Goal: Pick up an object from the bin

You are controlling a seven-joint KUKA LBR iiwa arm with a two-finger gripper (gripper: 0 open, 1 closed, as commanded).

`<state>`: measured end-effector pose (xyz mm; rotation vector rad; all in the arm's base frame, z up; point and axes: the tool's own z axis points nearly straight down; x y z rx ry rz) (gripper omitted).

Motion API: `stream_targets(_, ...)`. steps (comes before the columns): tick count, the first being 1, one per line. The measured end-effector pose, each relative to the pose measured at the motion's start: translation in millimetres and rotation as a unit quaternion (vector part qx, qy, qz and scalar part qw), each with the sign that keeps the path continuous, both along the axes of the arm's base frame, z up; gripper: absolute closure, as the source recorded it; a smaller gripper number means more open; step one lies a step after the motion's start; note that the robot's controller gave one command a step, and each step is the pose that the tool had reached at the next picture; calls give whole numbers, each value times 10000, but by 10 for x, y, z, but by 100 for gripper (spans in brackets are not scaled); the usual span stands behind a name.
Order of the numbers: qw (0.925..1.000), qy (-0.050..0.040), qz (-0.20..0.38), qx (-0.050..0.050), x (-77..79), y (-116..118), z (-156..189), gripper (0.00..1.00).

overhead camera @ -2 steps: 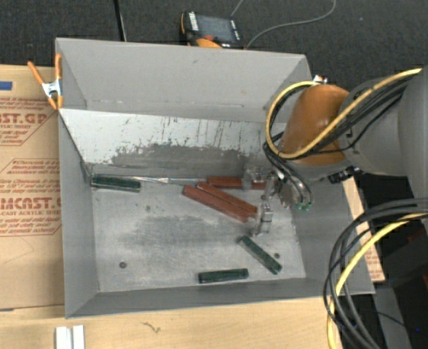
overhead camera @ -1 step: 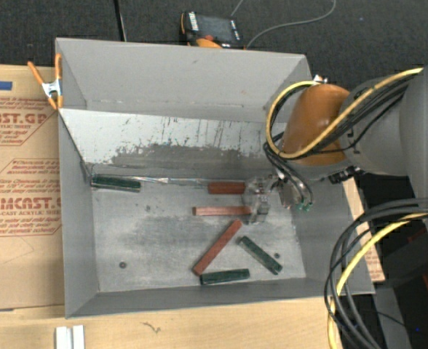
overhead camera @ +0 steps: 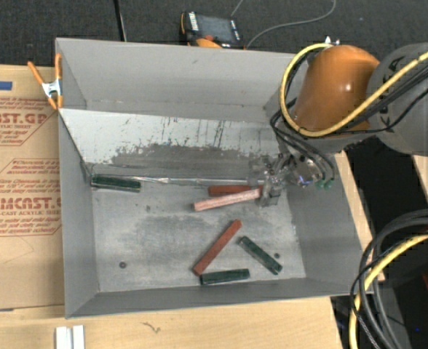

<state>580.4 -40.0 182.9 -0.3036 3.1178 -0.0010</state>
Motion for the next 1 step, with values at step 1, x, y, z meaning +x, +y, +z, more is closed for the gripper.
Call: stream_targets(1, 10000, 10, -67, -1, -14, 10, 392, 100)
